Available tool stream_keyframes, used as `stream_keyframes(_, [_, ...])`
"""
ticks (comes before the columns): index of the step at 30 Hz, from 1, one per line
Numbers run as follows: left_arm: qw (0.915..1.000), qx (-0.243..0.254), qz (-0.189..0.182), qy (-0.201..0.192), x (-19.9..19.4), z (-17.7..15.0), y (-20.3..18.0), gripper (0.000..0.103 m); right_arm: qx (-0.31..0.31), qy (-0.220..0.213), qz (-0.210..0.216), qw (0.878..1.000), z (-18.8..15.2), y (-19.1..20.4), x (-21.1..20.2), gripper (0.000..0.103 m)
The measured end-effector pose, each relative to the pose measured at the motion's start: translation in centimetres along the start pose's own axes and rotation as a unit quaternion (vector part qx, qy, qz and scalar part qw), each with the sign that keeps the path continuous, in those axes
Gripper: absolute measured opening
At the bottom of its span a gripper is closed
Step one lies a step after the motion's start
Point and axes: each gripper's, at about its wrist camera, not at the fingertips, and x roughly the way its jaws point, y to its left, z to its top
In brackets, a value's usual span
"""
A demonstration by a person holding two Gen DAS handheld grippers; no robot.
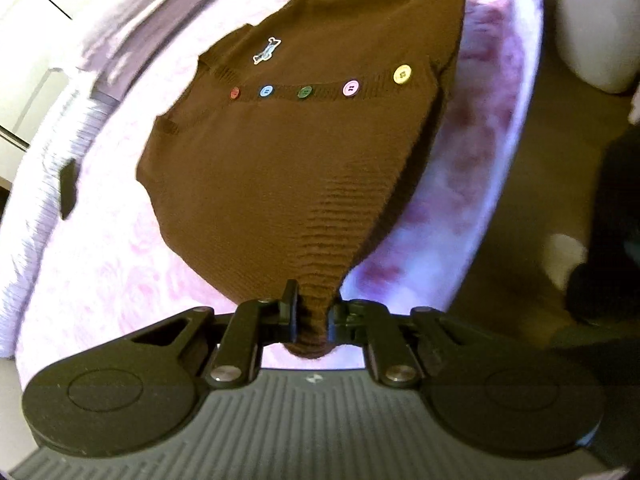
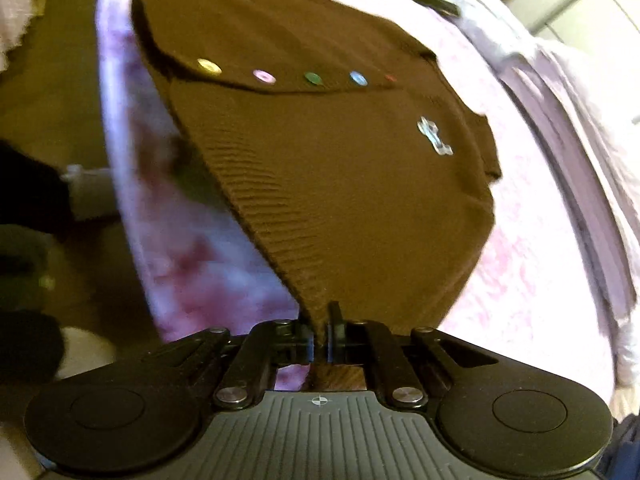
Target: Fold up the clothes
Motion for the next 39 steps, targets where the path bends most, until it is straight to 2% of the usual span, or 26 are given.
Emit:
stream_keyframes(6, [0.9974, -0.037, -0.047, 0.041, -2.7, -1.6, -2.7, 0.010, 0.020, 0.031, 0.078, 0.996, -2.1, 3.7, -3.2, 0.004])
stream_keyframes(11, [0.9977, -0.042, -0.038, 0.038, -3.3, 0.3, -0.5, 0.010, 0.040, 0.016, 0.077, 0.996, -1.5, 1.8, -4.6, 0.004])
stream_keyframes(15, [0.9972, -0.068, -0.020, 0.022, -4.7, 2.5, 3.8, 0.010, 0.037, -0.011, 0.062, 0.997, -0.1, -1.8, -6.9, 0.004])
stream_keyframes(19, [0.9931, -0.117, -0.011, 0.003, -5.1, 4.8, 10.5, 0.010, 0.040, -0.041, 0.047, 0.997, 2.5, -6.7, -9.7, 0.004])
stream_keyframes(21, [0.9899, -0.140, -0.020, -0.003, -4.1, 5.9, 14.3, 0.010, 0.029, -0.046, 0.039, 0.998, 4.2, -9.3, -9.8, 0.004])
stream_keyframes(25, [0.9848, -0.166, -0.051, -0.008, 0.7, 7.7, 20.9, 0.010, 0.030, -0.026, 0.042, 0.998, 8.0, -14.8, -6.1, 0.004])
stream_keyframes(30, [0.9765, -0.184, -0.113, 0.000, 9.9, 8.2, 28.3, 0.010, 0.064, 0.018, 0.064, 0.996, 11.2, -21.1, 1.5, 0.004])
stream_keyframes(34, [0.9670, -0.200, -0.158, 0.012, 15.3, 7.9, 32.5, 0.010, 0.092, 0.047, 0.087, 0.991, 12.9, -24.8, 7.0, 0.004])
stream_keyframes(39, [0.9587, -0.207, -0.194, 0.019, 19.6, 8.2, 35.9, 0.010, 0.123, 0.066, 0.103, 0.985, 14.3, -28.9, 11.1, 0.004])
